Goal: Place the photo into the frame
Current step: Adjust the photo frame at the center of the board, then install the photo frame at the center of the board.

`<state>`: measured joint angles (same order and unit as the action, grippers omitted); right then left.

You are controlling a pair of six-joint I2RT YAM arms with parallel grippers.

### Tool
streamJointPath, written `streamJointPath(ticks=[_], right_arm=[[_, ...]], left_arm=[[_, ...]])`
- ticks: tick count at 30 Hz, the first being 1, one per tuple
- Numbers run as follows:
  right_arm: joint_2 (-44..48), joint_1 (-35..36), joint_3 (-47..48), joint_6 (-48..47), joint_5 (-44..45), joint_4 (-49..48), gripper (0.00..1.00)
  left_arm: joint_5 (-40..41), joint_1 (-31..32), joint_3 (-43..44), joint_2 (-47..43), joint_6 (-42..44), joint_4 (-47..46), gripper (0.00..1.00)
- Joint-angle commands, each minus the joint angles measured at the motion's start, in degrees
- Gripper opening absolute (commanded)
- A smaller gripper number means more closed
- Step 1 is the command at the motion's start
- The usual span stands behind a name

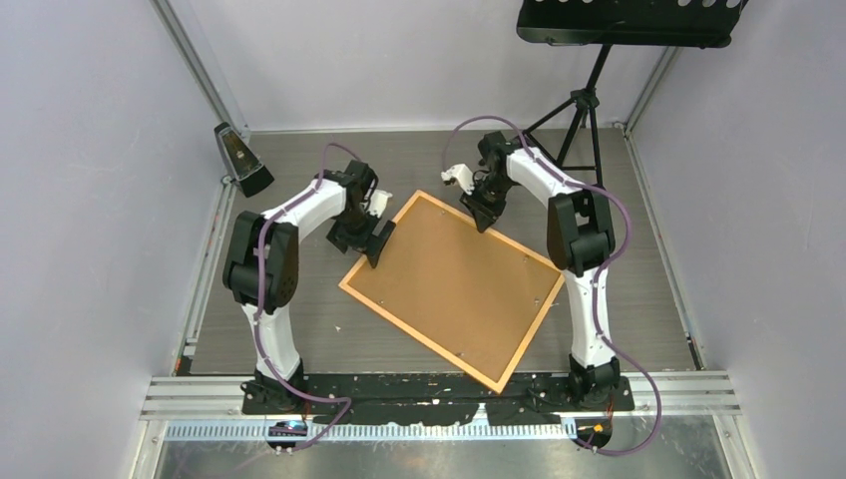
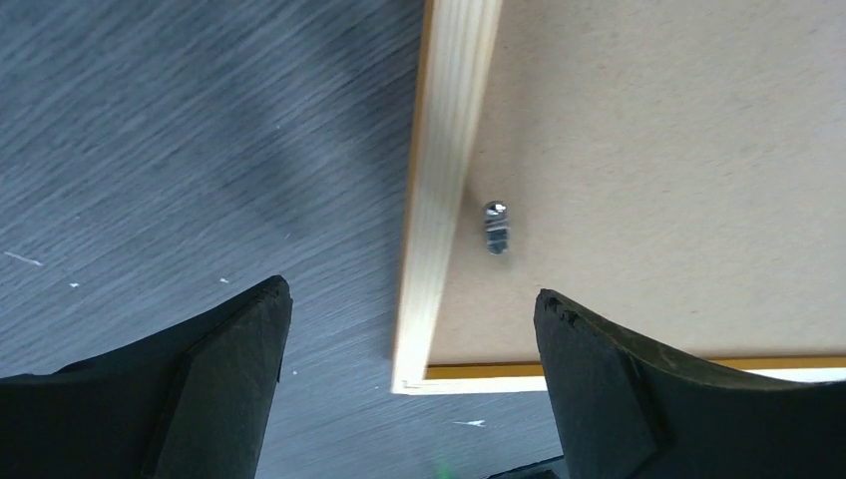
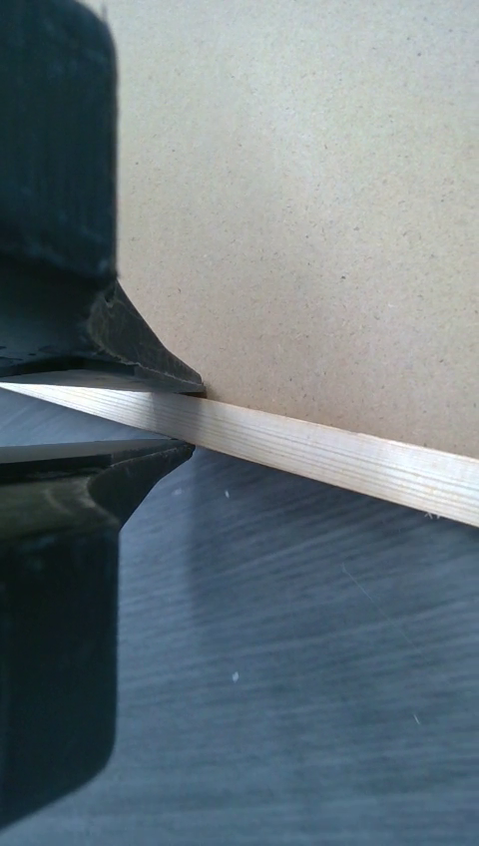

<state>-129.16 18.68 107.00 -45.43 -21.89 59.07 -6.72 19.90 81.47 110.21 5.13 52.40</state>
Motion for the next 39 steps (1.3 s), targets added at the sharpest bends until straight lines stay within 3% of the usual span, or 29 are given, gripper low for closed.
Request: streamJointPath(ticks=[1, 8, 19, 39], right_arm=[[-1.37, 0.22, 8.87, -8.05, 0.26, 6.21, 0.06], [-3.22, 0.47, 10.45, -9.6, -0.87, 8.4, 0.06], [-1.97, 0.48, 7.53, -8.73, -1.93, 7.59, 0.06], [-1.26, 0.49, 6.19, -8.2, -1.42, 6.5, 0.06]], left_arm=[[1.18, -0.21, -0.92, -0.6, 1.44, -0.76, 0.88], [-1.85, -0.22, 0.96, 1.9, 0.56, -0.29, 0.81], [-3.53, 2.02, 2.2, 3.39, -2.08, -0.62, 0.85], [-0.92, 4.04, -1.71, 2.84, -2.74, -3.23, 0.8]])
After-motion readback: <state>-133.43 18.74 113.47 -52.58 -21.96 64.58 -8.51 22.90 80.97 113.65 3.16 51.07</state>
